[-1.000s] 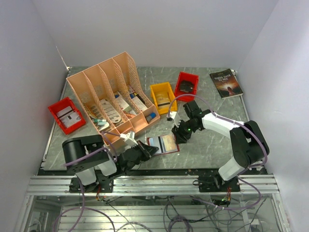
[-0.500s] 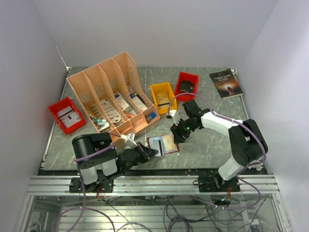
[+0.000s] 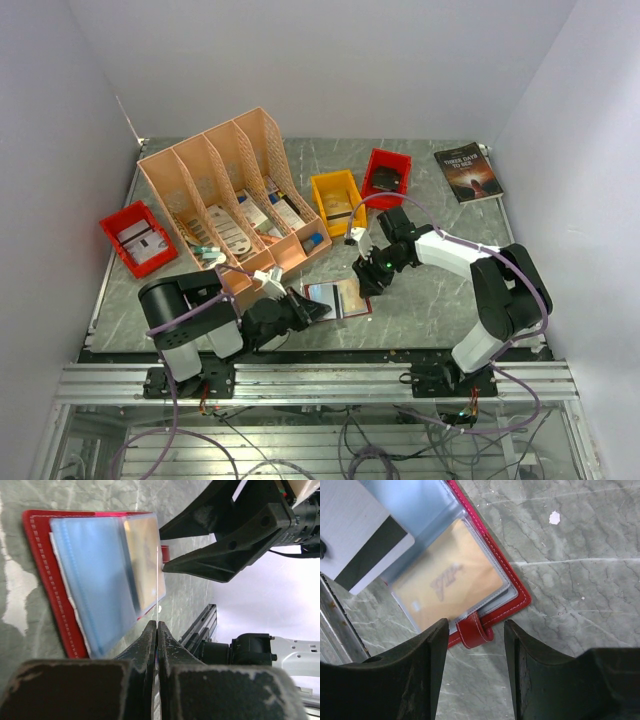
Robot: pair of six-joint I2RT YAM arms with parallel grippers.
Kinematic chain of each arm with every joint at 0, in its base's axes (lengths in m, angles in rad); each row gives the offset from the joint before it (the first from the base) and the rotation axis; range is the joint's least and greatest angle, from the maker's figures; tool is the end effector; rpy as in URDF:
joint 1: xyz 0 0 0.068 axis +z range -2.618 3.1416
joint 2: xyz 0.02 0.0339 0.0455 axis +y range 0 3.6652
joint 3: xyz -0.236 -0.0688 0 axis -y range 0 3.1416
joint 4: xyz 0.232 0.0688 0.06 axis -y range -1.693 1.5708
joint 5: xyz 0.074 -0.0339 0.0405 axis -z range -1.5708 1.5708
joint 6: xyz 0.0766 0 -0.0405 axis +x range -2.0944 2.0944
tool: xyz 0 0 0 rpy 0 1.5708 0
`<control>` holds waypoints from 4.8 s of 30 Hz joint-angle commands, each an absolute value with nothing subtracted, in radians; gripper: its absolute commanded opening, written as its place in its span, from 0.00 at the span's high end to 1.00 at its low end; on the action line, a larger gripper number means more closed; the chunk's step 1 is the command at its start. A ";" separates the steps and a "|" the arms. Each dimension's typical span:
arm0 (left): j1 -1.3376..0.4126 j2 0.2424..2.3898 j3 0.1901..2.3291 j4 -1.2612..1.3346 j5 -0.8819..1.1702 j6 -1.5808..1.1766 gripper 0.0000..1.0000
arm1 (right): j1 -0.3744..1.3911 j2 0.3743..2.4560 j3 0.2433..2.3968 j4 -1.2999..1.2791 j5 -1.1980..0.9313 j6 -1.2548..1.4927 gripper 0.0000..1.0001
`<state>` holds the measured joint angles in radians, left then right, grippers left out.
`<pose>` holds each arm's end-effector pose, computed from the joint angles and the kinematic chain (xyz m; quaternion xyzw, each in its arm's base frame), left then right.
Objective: Put the credit cards into the card holder
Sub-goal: Insert the credit card into the card holder.
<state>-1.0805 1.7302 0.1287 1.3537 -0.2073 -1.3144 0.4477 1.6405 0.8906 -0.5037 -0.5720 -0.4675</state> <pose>0.1339 -0.2173 0.0762 -0.1547 0.7721 -0.5391 0.2989 0.2437 0.1630 0.1032 -0.4585 0.8302 0.2771 0.1543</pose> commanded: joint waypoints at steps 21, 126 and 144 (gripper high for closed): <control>-1.063 1.775 0.132 1.422 -0.181 -1.326 0.93 | 0.446 1.677 0.913 -0.488 -0.526 -0.449 0.62; -1.055 1.758 0.177 1.278 -0.150 -1.371 0.93 | 0.445 1.664 0.914 -0.491 -0.524 -0.455 0.60; -1.023 1.774 0.197 1.269 -0.106 -1.364 0.93 | 0.445 1.662 0.916 -0.492 -0.524 -0.456 0.60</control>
